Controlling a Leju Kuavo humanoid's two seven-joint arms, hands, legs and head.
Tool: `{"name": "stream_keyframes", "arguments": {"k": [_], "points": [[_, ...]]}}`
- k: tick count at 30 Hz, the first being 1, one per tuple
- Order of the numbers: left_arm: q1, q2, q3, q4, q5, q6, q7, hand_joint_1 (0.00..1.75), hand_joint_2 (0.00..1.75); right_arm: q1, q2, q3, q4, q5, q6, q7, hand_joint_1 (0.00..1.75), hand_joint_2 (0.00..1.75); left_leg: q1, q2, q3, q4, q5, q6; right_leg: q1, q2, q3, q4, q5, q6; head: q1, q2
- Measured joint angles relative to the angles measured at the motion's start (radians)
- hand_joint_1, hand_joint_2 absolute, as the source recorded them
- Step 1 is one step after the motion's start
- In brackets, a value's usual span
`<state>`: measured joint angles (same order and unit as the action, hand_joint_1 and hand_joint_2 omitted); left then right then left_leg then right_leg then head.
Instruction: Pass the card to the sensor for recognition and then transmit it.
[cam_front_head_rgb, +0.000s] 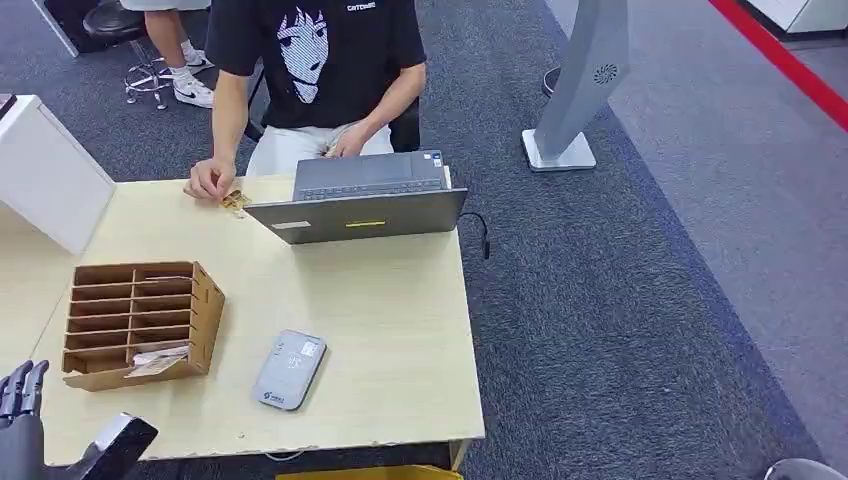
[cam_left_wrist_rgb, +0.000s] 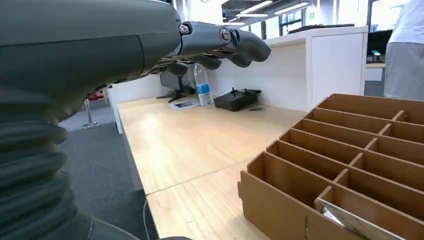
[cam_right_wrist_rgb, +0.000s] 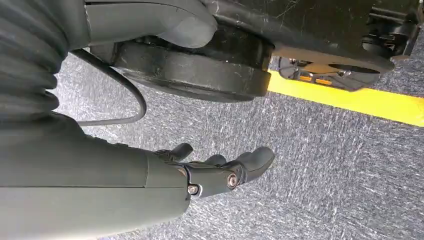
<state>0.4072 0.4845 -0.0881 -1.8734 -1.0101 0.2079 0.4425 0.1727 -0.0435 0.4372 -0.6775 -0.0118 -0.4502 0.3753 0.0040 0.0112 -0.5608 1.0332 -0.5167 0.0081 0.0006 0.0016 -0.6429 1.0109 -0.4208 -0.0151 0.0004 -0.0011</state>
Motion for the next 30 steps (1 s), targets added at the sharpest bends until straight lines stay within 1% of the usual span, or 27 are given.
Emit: {"name": "stream_keyframes", "arguments": {"k": [6,8,11,14,19,20,22,24,26,30], "points": [[-0.003,-0.016,0.003,0.008,-0.003,0.001,-0.002,0.0,1.75,0.005,-0.002,-0.002,-0.007,0.0,0.0,0.002,0.0,1.75,0.0,0.0,0.0,0.0,0.0,0.0,0.0,0.0,0.0,0.0,0.0,0.0,0.001,0.0],[-0.004,-0.03,0.014,0.01,-0.026,0.013,-0.009,0.0,1.75,0.007,-0.002,-0.004,-0.011,0.0,0.0,0.01,0.0,1.75,0.0,0.0,0.0,0.0,0.0,0.0,0.0,0.0,0.0,0.0,0.0,0.0,0.0,0.0],[-0.018,-0.075,0.042,0.024,-0.074,0.037,-0.038,0.0,1.75,0.014,-0.002,-0.008,-0.026,0.01,0.0,0.023,0.0,1.75,0.0,0.0,0.0,0.0,0.0,0.0,0.0,0.0,0.0,0.0,0.0,0.0,0.001,0.0],[-0.04,-0.11,0.059,0.051,-0.102,0.039,-0.071,0.0,1.75,0.019,-0.002,-0.012,-0.037,0.019,0.0,0.031,0.0,1.75,0.0,0.0,0.0,0.0,0.0,0.0,0.0,0.0,0.0,0.0,0.0,0.0,0.0,0.0],[-0.085,-0.166,0.076,0.107,-0.124,0.037,-0.154,0.0,1.75,0.031,-0.002,-0.018,-0.051,0.061,0.0,0.035,0.0,1.75,0.0,0.0,0.0,0.0,0.0,0.0,0.0,0.0,0.0,0.0,0.0,0.0,0.0,0.0],[-0.106,-0.171,0.075,0.134,-0.134,0.038,-0.182,0.0,1.75,0.031,-0.002,-0.019,-0.053,0.074,0.0,0.034,0.0,1.75,0.0,-0.001,0.0,0.0,0.0,0.0,0.0,-0.001,0.0,0.0,0.0,0.0,0.0,0.0],[-0.164,-0.186,0.074,0.23,-0.151,0.058,-0.24,0.0,1.75,0.029,-0.002,-0.019,-0.053,0.085,0.0,0.025,0.0,1.75,0.0,-0.003,0.0,0.0,0.001,0.0,0.0,-0.003,0.001,0.0,0.0,0.0,0.001,0.0],[-0.198,-0.198,0.072,0.295,-0.157,0.079,-0.255,0.0,1.75,0.028,-0.001,-0.02,-0.05,0.087,0.0,0.016,0.0,1.75,0.0,-0.002,0.0,0.0,0.001,0.0,0.0,-0.002,0.001,0.0,0.001,0.0,0.001,0.0],[-0.223,-0.207,0.071,0.341,-0.159,0.085,-0.259,0.0,1.75,0.028,-0.001,-0.02,-0.048,0.087,0.0,0.013,0.0,1.75,0.0,-0.002,0.0,0.0,0.001,0.0,0.0,-0.002,0.001,0.0,0.001,-0.001,0.001,0.0],[-0.239,-0.217,0.069,0.377,-0.161,0.092,-0.265,0.0,1.75,0.027,-0.001,-0.021,-0.043,0.087,0.0,0.005,0.0,1.75,0.0,-0.002,0.0,0.0,0.001,0.0,0.0,-0.001,0.0,0.0,0.0,0.0,0.0,0.0]]}}
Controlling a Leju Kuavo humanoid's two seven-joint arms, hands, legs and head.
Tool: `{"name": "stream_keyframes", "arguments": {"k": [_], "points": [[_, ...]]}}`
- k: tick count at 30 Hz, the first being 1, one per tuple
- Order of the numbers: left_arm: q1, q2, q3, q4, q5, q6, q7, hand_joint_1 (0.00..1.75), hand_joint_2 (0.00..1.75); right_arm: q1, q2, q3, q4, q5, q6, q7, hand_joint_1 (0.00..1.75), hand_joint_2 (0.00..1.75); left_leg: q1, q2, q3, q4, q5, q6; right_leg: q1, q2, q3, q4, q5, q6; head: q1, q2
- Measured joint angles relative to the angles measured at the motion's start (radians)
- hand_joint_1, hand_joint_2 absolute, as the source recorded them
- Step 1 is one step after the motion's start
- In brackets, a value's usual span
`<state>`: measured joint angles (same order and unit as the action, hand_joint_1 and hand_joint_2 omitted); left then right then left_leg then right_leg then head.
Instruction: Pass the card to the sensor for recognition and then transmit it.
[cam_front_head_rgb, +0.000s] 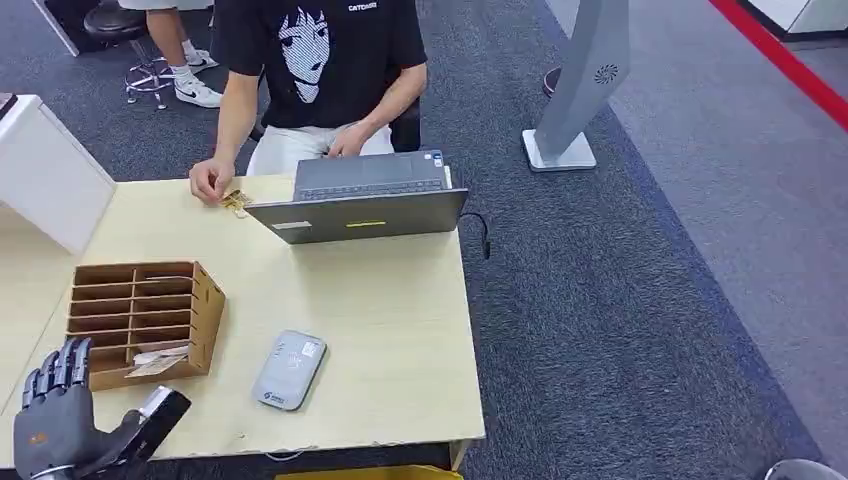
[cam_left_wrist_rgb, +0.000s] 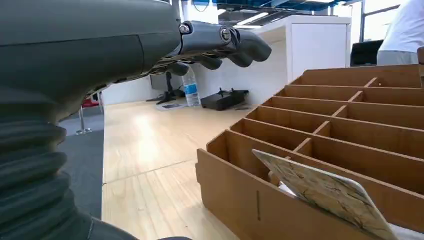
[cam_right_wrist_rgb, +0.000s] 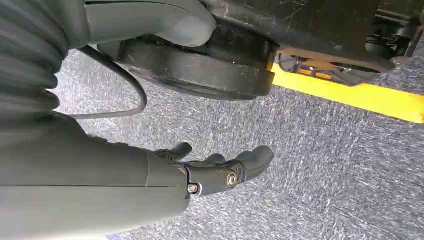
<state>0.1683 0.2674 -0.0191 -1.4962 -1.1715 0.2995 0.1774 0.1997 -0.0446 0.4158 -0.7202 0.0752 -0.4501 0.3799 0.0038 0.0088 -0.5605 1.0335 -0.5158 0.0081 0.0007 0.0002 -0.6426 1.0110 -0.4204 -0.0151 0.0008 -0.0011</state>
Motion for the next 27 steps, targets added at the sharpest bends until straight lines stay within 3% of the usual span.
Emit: {"name": "stream_keyframes", "arguments": {"k": [21,27], "points": [[-0.041,-0.012,-0.045,0.082,0.005,0.006,0.0,0.0,1.75,0.004,0.013,-0.042,0.009,0.017,0.0,-0.013,0.0,1.75,0.0,0.0,0.0,0.0,0.0,0.0,0.0,0.0,0.0,0.0,0.0,0.0,0.0,0.0],[-0.06,-0.014,-0.06,0.087,0.024,0.027,-0.028,0.0,1.75,0.004,0.018,-0.048,0.01,0.022,0.0,-0.024,0.0,1.75,0.0,0.0,0.0,0.0,0.0,0.0,0.0,0.0,0.0,0.0,0.0,0.0,0.0,0.0]]}}
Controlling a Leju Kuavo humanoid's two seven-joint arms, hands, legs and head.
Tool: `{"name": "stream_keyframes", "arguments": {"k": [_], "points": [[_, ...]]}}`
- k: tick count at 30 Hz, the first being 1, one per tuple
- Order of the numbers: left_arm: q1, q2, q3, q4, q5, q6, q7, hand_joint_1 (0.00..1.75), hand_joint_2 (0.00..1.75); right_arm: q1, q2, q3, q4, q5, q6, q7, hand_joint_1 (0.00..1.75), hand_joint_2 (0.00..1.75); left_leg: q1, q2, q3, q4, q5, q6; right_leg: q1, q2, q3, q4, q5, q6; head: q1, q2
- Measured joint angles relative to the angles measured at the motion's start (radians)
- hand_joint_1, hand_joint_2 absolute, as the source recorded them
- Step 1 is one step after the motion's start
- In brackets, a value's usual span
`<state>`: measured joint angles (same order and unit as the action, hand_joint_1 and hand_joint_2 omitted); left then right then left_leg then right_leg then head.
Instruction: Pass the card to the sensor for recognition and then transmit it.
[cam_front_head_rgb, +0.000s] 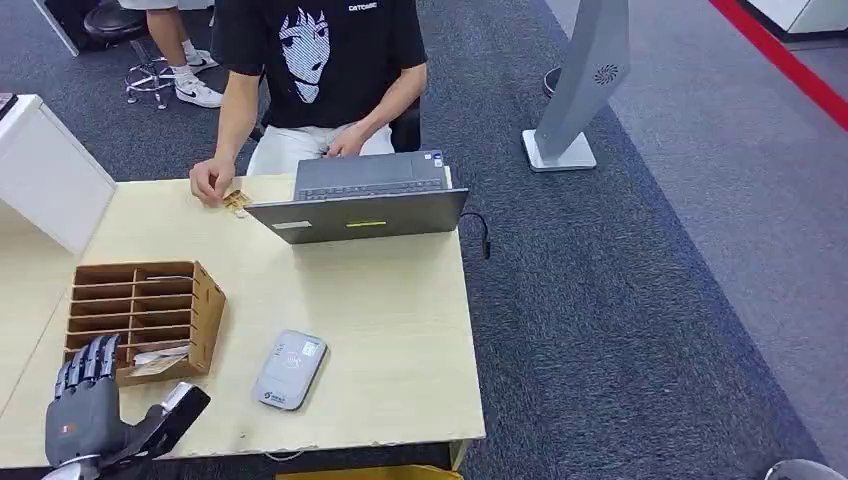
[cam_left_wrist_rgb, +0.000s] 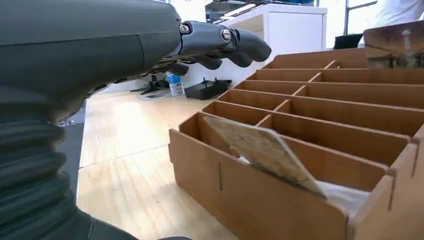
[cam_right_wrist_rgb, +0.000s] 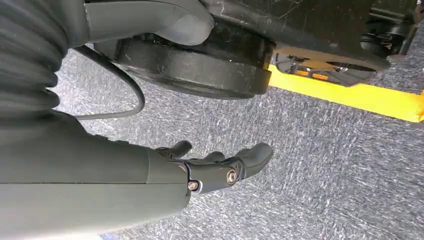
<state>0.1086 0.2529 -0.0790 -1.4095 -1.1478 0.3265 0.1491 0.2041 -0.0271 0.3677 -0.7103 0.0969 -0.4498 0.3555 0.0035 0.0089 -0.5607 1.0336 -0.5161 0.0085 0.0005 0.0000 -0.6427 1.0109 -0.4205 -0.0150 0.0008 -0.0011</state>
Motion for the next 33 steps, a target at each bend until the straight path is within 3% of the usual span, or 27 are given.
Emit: {"name": "stream_keyframes", "arguments": {"k": [21,22,23,33], "points": [[-0.034,-0.003,-0.045,0.035,0.02,0.007,-0.019,0.0,1.75,-0.009,0.022,-0.044,0.039,0.016,0.0,-0.044,0.0,1.75,0.0,0.0,0.0,0.0,0.0,0.0,0.0,0.0,0.0,0.0,0.0,0.0,0.0,0.0],[-0.035,-0.003,-0.045,0.036,0.021,0.007,-0.02,0.35,1.75,-0.009,0.023,-0.045,0.04,0.016,0.0,-0.045,0.0,1.75,0.0,0.0,0.0,0.0,0.0,0.0,0.0,0.0,0.0,0.0,0.0,0.0,0.0,0.0],[-0.036,-0.003,-0.045,0.036,0.023,0.006,-0.021,1.71,1.75,-0.009,0.023,-0.047,0.04,0.016,0.0,-0.045,0.0,1.75,0.0,0.0,0.0,0.0,0.0,0.0,0.0,0.0,0.0,0.0,0.0,0.0,0.0,0.0],[-0.041,0.0,-0.053,0.036,0.037,0.0,-0.023,1.75,1.75,-0.008,0.023,-0.05,0.041,0.016,0.0,-0.047,0.0,1.75,0.0,0.0,0.0,0.0,0.0,0.0,0.0,0.0,0.0,0.0,0.0,0.0,0.0,0.0]]}}
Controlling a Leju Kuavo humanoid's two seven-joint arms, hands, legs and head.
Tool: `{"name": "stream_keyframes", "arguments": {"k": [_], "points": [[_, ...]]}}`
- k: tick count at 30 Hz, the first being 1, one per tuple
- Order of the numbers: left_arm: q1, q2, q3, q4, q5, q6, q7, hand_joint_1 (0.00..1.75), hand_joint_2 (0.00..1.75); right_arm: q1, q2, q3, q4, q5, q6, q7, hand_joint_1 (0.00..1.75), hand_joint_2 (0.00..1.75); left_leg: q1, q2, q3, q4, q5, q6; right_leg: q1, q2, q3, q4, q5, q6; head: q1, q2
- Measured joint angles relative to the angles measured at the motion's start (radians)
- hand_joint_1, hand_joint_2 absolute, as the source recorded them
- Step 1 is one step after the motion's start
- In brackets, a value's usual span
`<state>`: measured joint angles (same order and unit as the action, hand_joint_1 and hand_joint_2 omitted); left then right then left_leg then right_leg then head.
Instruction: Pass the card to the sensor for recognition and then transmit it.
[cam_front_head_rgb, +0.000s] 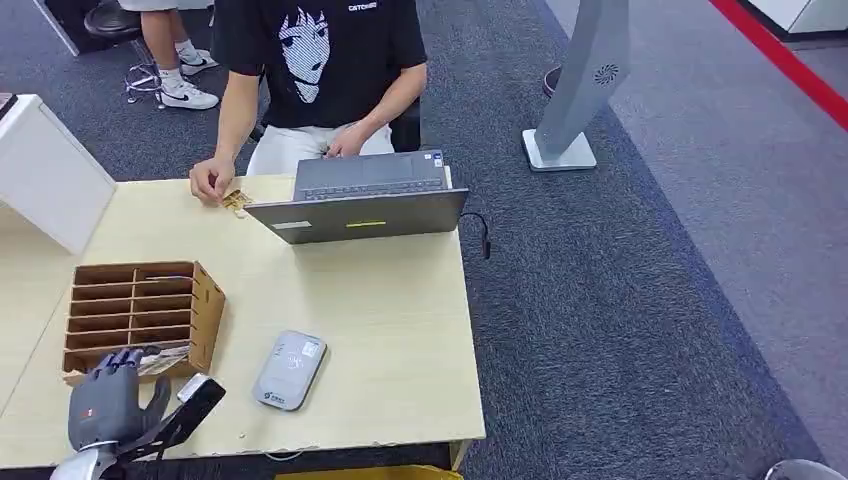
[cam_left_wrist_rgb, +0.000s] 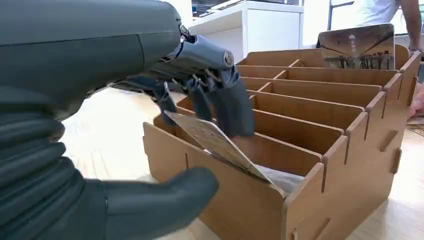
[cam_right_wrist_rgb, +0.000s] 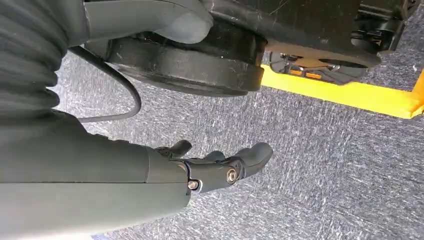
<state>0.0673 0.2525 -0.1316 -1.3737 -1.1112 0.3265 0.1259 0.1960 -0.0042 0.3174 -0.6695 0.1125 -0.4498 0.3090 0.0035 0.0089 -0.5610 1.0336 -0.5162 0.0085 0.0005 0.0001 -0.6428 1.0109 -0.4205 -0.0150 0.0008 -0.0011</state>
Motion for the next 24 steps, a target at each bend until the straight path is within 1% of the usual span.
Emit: {"name": "stream_keyframes", "arguments": {"k": [9,18,20,22,24], "points": [[-0.005,0.011,0.0,0.0,0.0,-0.004,0.013,1.75,1.75,0.006,0.003,-0.022,-0.009,-0.008,0.0,-0.01,0.0,1.75,0.0,0.0,0.0,0.0,0.0,0.0,0.0,0.0,0.0,0.0,0.0,0.0,0.0,0.0],[-0.005,0.013,0.0,0.0,0.0,-0.006,0.018,1.75,1.75,0.008,0.006,-0.042,-0.011,-0.019,0.0,-0.016,0.0,1.75,0.0,0.0,0.0,0.0,0.0,0.0,0.0,0.0,0.0,0.0,0.0,0.0,0.0,0.0],[-0.004,0.013,0.0,-0.001,-0.002,0.007,0.02,1.75,1.75,0.01,0.006,-0.046,-0.013,-0.016,0.0,-0.016,0.0,1.75,0.0,0.0,0.0,0.0,0.0,0.0,0.0,0.0,0.0,0.0,0.0,0.0,0.0,0.0],[-0.001,0.013,0.0,-0.006,-0.006,0.038,0.02,1.75,1.75,0.013,0.006,-0.047,-0.018,-0.01,0.0,-0.015,0.0,1.75,0.0,0.0,0.0,0.0,0.0,0.0,0.0,0.0,0.0,0.0,0.0,0.0,0.0,0.0],[-0.001,0.014,0.0,-0.012,-0.007,0.053,0.02,1.75,1.75,0.016,0.006,-0.048,-0.02,-0.002,0.0,-0.013,0.0,1.75,0.0,0.0,0.0,0.0,0.0,0.0,0.0,0.0,0.0,0.0,0.0,0.0,0.0,0.0]]}}
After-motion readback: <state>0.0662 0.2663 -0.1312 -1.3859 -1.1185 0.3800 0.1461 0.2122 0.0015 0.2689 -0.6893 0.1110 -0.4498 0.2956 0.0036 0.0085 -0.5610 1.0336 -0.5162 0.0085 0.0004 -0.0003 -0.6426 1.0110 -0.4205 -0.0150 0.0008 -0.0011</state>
